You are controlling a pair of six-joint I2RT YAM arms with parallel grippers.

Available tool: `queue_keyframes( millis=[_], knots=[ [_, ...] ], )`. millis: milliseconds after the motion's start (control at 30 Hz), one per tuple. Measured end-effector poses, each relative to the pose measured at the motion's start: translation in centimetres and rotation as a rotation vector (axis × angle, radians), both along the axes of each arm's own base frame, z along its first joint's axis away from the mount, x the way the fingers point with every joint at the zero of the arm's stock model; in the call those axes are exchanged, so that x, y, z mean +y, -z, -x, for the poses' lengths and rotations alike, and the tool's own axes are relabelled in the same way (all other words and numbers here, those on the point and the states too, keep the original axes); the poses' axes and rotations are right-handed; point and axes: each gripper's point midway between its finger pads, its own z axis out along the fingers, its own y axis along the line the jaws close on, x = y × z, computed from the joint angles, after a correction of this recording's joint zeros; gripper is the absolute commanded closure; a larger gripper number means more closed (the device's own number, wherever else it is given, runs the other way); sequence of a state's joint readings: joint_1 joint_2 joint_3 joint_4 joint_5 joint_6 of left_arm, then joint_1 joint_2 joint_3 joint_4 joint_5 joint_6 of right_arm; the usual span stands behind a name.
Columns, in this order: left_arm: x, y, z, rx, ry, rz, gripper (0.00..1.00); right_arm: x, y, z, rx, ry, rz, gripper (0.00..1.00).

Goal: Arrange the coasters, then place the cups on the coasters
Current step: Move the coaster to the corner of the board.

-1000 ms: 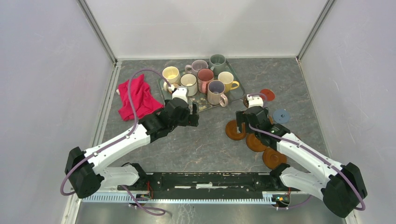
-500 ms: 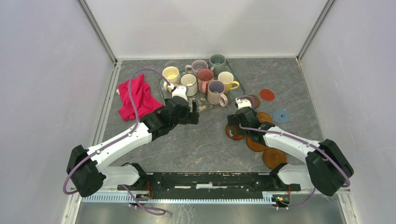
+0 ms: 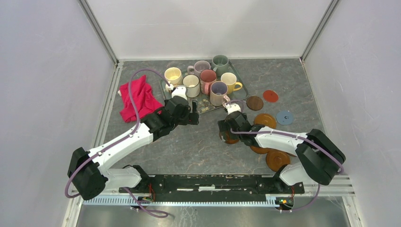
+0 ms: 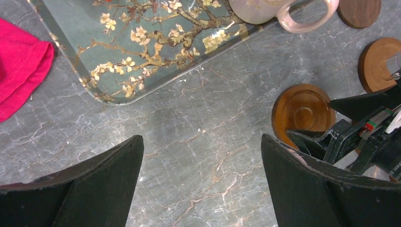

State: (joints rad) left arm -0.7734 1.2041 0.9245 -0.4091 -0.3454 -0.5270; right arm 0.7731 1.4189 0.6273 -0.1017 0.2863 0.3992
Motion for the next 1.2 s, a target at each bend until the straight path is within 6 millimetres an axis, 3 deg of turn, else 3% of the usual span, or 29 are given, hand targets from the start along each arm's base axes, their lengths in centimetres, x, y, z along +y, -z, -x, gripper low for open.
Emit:
queue_keyframes(
  millis=[233, 467, 567, 667, 767, 867, 967, 1100, 1200],
  knots=[
    [0.7, 0.2, -0.1, 0.012, -0.017, -0.013, 0.00, 3.4, -0.4, -0.4, 0.003, -0.018, -0.068, 0.02],
    [1.8, -0.4, 0.0, 0.006, -0.040, -0.009, 0.00, 9.1, -1.1, -0.4, 0.034, -0.081, -0.147, 0.02],
    [2.1, -1.0, 0.1, -0.005, -0.043, 0.001, 0.00, 11.2, -2.2, -0.4, 0.032, -0.108, -0.174, 0.02],
    [2.1, -1.3, 0.3, -0.009, -0.039, 0.012, 0.00, 11.6, -3.7, -1.2, 0.001, -0.098, -0.177, 0.02],
    [1.7, -1.3, 0.5, -0.004, -0.017, 0.033, 0.00, 10.1, -4.5, -2.0, -0.021, -0.061, -0.159, 0.02],
    [1.0, -1.0, 1.2, 0.012, 0.028, 0.067, 0.00, 6.7, -5.3, -2.8, -0.048, 0.011, -0.147, 0.02],
    [-0.6, -0.2, 2.0, 0.040, 0.088, 0.098, 0.00, 1.8, -5.6, -2.7, -0.072, 0.104, -0.121, 0.02],
    [-4.7, 1.5, 3.9, 0.089, 0.202, 0.112, 0.00, -3.7, -5.2, -1.8, -0.084, 0.216, -0.073, 0.02],
    [-8.4, 4.4, 6.0, 0.161, 0.290, 0.108, 0.00, -7.0, -4.9, -1.1, -0.089, 0.288, -0.042, 0.02]
  ],
)
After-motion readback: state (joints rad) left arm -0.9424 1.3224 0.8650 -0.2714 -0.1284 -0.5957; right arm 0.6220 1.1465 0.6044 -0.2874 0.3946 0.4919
